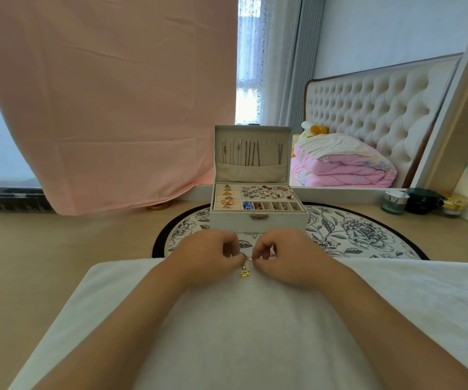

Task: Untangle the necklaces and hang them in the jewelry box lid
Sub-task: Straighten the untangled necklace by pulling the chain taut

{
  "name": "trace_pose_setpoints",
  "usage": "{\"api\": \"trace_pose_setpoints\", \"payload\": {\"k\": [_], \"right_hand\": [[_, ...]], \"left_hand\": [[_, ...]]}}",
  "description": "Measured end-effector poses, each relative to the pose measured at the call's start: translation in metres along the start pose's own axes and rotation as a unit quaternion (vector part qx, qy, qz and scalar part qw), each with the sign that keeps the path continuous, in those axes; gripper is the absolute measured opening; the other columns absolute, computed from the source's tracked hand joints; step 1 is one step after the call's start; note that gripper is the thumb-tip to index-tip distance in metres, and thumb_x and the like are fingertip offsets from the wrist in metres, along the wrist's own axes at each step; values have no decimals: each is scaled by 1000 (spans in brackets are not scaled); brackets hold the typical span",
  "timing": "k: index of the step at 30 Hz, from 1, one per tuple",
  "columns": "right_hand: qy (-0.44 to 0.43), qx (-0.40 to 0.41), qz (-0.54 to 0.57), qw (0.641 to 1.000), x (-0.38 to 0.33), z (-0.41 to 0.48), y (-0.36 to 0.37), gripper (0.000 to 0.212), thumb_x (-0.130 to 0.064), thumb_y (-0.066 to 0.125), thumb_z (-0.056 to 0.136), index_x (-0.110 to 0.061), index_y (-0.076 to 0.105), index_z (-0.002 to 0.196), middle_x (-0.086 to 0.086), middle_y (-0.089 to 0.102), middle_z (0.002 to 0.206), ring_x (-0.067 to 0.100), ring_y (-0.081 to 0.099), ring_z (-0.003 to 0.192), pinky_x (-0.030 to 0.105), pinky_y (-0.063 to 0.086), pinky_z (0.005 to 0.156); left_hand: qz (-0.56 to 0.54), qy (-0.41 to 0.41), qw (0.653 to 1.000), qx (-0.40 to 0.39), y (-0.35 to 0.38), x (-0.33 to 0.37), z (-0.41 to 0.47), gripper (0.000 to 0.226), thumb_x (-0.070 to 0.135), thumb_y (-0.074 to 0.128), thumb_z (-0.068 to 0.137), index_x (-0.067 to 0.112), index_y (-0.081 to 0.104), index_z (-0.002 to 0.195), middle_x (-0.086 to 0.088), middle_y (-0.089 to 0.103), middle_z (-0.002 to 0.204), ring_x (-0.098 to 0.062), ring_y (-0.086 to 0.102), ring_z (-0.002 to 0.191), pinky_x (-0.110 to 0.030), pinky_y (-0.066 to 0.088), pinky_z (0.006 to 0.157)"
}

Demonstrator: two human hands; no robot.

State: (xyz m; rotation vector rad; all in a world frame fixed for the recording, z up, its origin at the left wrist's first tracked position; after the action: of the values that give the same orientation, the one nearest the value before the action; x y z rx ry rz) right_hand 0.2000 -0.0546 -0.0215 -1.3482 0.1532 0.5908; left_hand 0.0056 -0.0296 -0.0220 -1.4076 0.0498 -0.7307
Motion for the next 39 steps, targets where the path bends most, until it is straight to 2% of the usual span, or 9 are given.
{"api": "trace_pose_setpoints", "payload": {"k": [3,7,12,15,19,21,26,31,39], "right_hand": [[15,-13,-30,999,-2,2,5,11,-35,72,85,-34,76,95,-17,65,90,2,58,82,24,49,77],[10,12,-14,1000,2,4,8,21,-29,75,85,-36,73,105,-18,63,94,-2,51,81,22,42,78],[-11,44,94,995,-3,2,7,17,-30,82,76,-35,75,91,-16,66,77,-3,53,67,18,43,66],[41,59,262,962,-6,3,5,12,-19,82,82,-28,77,77,-10,70,68,1,55,60,19,45,63],[81,19,436,896,-10,0,-7,7,-16,73,90,-10,75,89,5,73,77,12,55,55,23,44,56],[95,-3,495,864,-9,-1,-11,10,-17,69,92,-8,73,89,5,72,77,15,54,54,26,42,55],[133,-11,538,833,-1,0,-16,10,-16,67,93,-7,72,92,11,73,86,17,50,52,27,41,51],[148,-22,552,820,1,-2,-17,8,-8,66,93,-7,69,86,11,69,82,17,51,56,28,43,50],[123,-35,557,820,-1,-2,-15,8,-9,64,93,-6,66,86,8,65,77,14,46,51,24,38,43]], "left_hand": [[41,-1,998,-45,4,12,-3,32,64,71,74,33,65,83,16,63,79,-2,58,76,-27,48,67],[52,-16,998,-38,4,14,0,17,49,64,87,33,71,89,16,67,82,-4,61,80,-31,56,77],[-213,-48,976,11,1,9,3,28,33,61,97,20,72,75,2,67,65,-6,54,59,-32,48,66],[-349,-43,935,40,-3,14,0,26,28,60,99,18,71,77,13,60,59,1,51,56,-21,42,63],[-487,-36,872,28,-1,18,1,14,25,59,99,16,69,103,0,72,95,-16,67,91,-31,53,86],[-470,-17,882,2,2,18,0,19,15,69,93,18,68,111,-5,74,102,-22,71,96,-33,57,89],[-427,-19,903,33,5,21,0,15,16,72,91,22,76,103,1,71,76,-3,59,62,-15,45,59],[-365,-30,927,77,1,19,2,12,17,67,94,25,76,94,-6,73,90,-20,66,82,-31,55,79],[-374,-16,925,66,2,20,-1,17,-1,63,87,15,66,89,-4,68,87,-9,64,76,-27,53,70]]}}
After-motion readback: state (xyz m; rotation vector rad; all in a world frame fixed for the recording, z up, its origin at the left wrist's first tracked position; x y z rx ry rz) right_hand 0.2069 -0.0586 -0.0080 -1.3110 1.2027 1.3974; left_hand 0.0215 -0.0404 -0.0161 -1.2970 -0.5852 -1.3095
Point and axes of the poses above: each hand's wrist, its own z-axis towards the middle knuckle, its own y-axis out of the palm, x = y × z, the point moved 1 cm from there along z, towards the middle knuckle
